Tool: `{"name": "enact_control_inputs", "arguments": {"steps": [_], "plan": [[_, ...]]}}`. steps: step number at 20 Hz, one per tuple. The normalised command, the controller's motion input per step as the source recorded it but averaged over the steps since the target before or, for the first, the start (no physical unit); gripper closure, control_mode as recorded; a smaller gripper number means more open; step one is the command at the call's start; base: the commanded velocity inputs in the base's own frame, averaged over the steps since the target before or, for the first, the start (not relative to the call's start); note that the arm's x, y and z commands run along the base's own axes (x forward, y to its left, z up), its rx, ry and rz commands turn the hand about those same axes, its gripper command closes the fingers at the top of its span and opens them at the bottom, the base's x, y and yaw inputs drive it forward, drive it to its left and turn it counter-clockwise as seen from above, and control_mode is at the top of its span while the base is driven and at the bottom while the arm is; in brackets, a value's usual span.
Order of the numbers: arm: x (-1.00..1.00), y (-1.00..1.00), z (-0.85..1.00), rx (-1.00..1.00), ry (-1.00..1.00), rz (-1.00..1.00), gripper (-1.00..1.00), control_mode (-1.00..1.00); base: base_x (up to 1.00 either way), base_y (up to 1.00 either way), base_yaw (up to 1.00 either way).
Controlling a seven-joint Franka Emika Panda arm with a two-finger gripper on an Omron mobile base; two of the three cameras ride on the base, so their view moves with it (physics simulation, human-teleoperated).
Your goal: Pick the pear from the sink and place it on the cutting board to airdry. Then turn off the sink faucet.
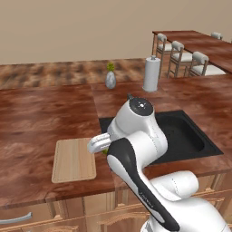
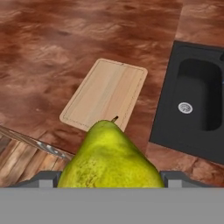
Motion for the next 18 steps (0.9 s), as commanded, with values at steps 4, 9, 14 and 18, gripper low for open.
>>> {"name": "enact_control_inputs", "arguments": {"steps": [4,9,14,18], "plan": [[0.1,0.03,-0.11,0.0,0.01,0.0,1.0,-1.0,0.0,0.0,0.0],[0.15,0.04,-0.15,0.0,0.0,0.0,1.0,-1.0,0.0,0.0,0.0],[0.15,0.1,-0.13,0.0,0.0,0.0,1.0,-1.0,0.0,0.0,0.0],[0.15,0.13,-0.18,0.0,0.0,0.0,1.0,-1.0,0.0,0.0,0.0]]}}
